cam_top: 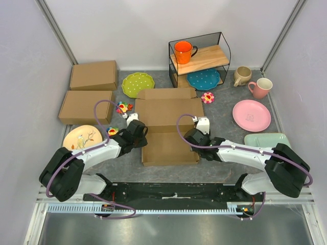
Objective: Fold the paper box
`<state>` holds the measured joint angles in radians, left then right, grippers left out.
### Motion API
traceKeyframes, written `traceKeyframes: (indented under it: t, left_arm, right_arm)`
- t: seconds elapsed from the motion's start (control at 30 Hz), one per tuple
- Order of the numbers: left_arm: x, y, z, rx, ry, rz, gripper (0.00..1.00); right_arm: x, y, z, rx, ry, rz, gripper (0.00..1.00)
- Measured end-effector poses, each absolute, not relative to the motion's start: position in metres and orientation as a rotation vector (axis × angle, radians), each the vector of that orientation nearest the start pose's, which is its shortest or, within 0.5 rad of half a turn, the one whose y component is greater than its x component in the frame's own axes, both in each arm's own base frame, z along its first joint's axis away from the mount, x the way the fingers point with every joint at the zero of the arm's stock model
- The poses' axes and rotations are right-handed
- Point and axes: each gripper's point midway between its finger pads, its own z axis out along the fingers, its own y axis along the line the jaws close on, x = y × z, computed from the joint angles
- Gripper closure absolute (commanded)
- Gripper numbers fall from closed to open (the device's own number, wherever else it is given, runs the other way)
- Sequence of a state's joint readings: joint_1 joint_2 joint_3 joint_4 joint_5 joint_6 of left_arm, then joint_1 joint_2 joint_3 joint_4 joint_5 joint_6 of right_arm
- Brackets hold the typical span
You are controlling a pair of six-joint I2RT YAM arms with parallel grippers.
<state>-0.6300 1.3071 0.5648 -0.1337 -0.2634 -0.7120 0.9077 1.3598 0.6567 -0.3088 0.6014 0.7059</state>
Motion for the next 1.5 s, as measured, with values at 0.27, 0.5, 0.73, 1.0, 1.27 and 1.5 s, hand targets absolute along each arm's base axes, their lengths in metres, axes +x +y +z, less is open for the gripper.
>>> traceKeyframes:
  t: [0.27, 0.5, 0.73, 1.0, 1.27, 1.5]
  left_arm:
    - [0.25, -0.161, 0.024, -0.241, 2.462, -0.279, 0.46]
    - [0.245, -0.165, 0.026, -0.236, 2.469, -0.323, 0.64]
    - [0.243, -0.172, 0.027, -0.243, 2.448, -0.386, 0.98]
    - [0.238, -0.169, 0.029, -0.239, 2.45, -0.387, 0.52]
    - [0.245, -0.174, 0.062, -0.242, 2.38, -0.445, 0.27]
    - [0.252, -0.179, 0.092, -0.243, 2.323, -0.491, 0.01]
  right_arm:
    - [0.235, 0.178, 0.04, -0.032, 2.359, -0.016, 0.68]
    - [0.225, 0.175, 0.019, -0.065, 2.416, -0.04, 0.78]
    - [0.226, 0.182, 0.018, -0.056, 2.412, 0.001, 1.0]
    - [0.225, 0.183, 0.02, -0.05, 2.411, 0.015, 0.43]
    - [0.226, 0.183, 0.034, -0.051, 2.396, 0.028, 0.07]
    - [0.239, 0.197, 0.074, -0.027, 2.316, 0.124, 0.02]
